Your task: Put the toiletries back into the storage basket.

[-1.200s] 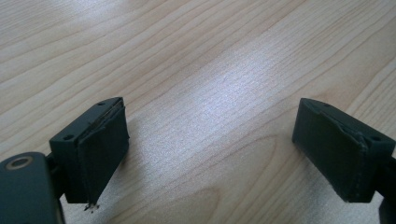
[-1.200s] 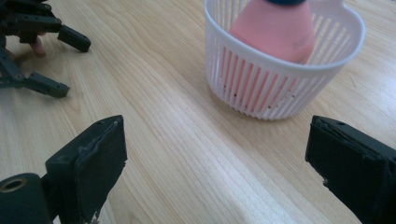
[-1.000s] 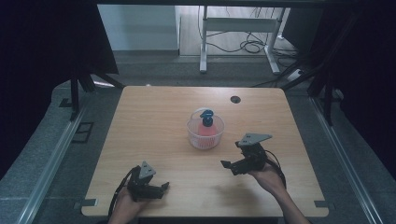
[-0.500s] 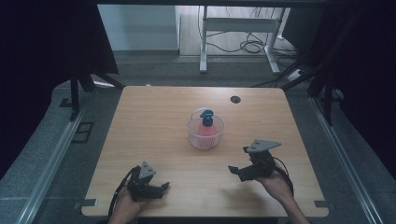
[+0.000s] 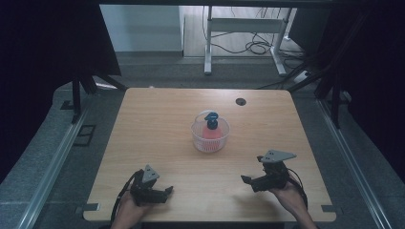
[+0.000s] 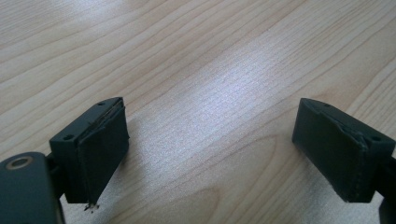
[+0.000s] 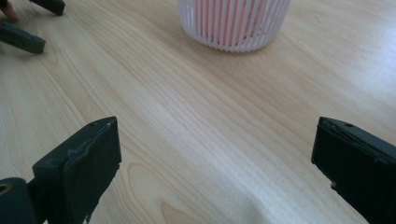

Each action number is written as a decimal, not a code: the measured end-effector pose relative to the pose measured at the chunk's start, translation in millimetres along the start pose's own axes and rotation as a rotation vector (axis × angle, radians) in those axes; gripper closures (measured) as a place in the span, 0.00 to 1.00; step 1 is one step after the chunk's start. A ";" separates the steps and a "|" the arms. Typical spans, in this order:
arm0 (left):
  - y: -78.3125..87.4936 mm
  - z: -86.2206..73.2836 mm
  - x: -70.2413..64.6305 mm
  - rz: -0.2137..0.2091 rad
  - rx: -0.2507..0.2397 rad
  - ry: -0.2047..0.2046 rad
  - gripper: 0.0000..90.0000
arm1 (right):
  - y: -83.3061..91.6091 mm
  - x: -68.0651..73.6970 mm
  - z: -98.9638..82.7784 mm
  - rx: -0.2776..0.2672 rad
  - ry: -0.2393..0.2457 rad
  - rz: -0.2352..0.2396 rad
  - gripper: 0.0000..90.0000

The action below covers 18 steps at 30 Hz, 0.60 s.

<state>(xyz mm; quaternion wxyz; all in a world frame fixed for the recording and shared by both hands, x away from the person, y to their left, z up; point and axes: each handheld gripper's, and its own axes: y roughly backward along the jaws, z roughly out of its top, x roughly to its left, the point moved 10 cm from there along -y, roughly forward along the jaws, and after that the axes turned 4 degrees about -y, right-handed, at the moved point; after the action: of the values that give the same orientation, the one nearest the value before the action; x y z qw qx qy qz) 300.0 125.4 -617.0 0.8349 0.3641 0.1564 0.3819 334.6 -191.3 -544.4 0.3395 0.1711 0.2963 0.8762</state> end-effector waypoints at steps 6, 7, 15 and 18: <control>0.0 0.1 0.0 0.000 0.000 0.001 0.11 | 0.5 -2.8 -15.0 0.007 -0.015 -0.013 0.01; -0.1 0.1 0.0 0.000 -0.001 0.001 0.11 | 0.3 -3.6 -17.5 0.008 -0.016 -0.015 0.01; -0.1 0.1 0.2 0.001 -0.001 -0.001 0.11 | -3.9 -9.8 -37.4 0.035 -0.018 -0.036 0.01; 0.0 0.2 0.2 0.001 0.000 -0.002 0.11 | -6.5 -11.2 -45.0 0.055 -0.013 -0.046 0.00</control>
<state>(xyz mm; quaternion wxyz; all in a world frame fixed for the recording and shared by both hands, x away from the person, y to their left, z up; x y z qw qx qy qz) 300.3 125.5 -616.9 0.8350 0.3644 0.1552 0.3819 323.2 -213.4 -584.1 0.3567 0.1792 0.3219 0.8585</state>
